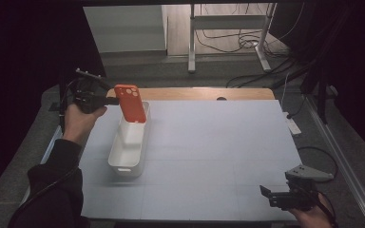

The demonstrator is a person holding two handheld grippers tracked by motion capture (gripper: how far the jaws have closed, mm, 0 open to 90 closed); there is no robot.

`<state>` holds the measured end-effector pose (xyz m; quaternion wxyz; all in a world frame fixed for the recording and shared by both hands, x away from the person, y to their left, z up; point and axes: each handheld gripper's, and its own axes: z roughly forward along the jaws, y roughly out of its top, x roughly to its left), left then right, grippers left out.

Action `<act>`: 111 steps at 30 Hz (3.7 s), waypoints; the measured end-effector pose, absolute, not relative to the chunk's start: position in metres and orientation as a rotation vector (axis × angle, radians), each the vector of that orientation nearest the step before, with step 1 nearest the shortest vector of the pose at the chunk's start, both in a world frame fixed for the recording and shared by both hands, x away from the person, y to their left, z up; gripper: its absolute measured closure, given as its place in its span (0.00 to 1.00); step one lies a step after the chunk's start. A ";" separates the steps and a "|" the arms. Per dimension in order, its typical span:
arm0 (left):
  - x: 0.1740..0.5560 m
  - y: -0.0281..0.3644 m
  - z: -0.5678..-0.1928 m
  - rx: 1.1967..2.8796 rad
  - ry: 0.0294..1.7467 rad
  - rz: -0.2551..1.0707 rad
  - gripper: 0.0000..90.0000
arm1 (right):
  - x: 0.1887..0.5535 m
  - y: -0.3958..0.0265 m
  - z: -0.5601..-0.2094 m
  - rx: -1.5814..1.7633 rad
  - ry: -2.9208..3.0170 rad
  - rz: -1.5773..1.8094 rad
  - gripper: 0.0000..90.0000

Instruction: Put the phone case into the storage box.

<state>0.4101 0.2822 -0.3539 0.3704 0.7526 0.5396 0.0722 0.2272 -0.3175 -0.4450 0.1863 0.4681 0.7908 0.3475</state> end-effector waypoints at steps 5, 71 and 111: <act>0.418 0.283 -0.356 1.929 1.402 0.196 0.99 | 0.227 -0.317 -0.445 1.305 2.237 0.970 0.00; 0.471 0.269 -0.437 1.946 1.600 0.204 0.99 | 0.228 -0.314 -0.447 1.282 2.286 0.942 0.00; 0.463 0.263 -0.437 1.915 1.449 0.296 0.50 | 0.228 -0.313 -0.447 1.278 2.286 0.937 0.00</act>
